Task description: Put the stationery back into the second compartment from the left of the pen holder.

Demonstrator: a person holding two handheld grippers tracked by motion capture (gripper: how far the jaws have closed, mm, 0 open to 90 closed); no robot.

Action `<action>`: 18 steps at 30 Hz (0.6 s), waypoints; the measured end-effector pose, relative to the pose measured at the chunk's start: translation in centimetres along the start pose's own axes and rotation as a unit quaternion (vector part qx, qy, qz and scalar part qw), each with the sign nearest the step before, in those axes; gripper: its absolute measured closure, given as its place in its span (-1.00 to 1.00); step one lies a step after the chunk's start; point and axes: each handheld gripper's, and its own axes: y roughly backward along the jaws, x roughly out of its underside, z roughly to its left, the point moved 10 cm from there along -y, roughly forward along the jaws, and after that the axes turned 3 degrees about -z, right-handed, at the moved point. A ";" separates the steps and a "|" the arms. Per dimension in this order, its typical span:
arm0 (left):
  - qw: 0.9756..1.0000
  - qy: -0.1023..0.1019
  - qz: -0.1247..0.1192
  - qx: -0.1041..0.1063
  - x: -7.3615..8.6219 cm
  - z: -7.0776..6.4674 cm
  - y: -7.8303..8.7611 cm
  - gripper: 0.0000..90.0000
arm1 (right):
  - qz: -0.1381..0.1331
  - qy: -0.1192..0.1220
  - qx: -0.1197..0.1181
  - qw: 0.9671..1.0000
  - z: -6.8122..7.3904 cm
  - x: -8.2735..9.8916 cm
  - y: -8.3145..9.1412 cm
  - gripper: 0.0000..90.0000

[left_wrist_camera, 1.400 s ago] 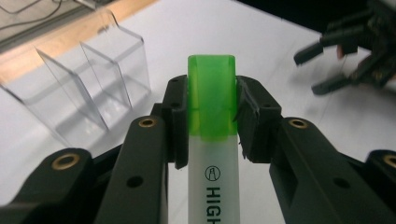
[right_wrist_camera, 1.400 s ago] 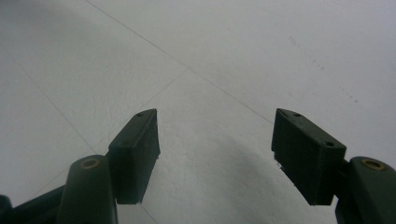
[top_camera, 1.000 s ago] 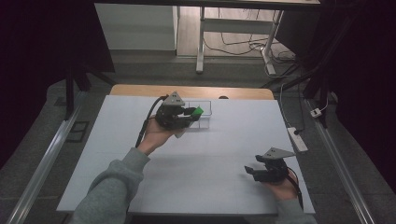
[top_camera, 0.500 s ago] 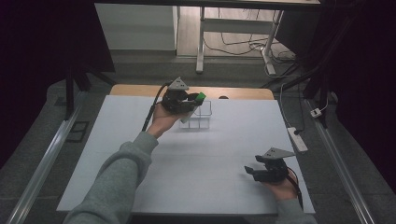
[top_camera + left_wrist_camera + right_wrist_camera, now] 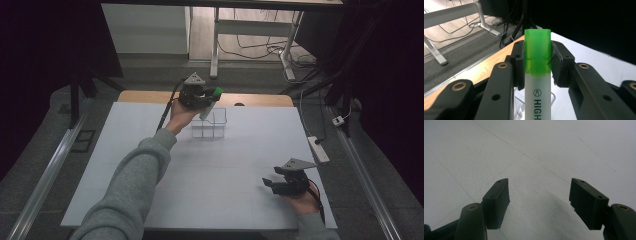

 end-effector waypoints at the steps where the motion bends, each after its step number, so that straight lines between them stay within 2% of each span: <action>1: 1.000 0.002 -0.001 0.002 0.0 0.1 -0.2 0.47 | 0.000 -0.001 0.000 1.000 0.0 0.0 0.0 -0.30; 12: 1.000 0.003 0.002 -0.007 1.1 1.4 -2.5 0.47 | 0.004 -0.001 0.000 1.000 0.0 0.1 -0.1 -0.30; 15: 1.000 0.007 0.013 -0.009 1.5 1.5 -2.6 0.45 | 0.003 -0.003 -0.001 1.000 0.0 0.2 -0.1 -0.30; 16: 1.000 0.009 0.017 -0.005 1.7 1.5 -2.6 0.37 | 0.003 -0.003 -0.001 1.000 0.0 0.2 -0.1 -0.30; 18: 0.999 0.012 0.035 -0.006 2.1 1.5 -2.5 0.08 | 0.004 -0.001 -0.002 1.000 0.0 0.2 -0.1 -0.30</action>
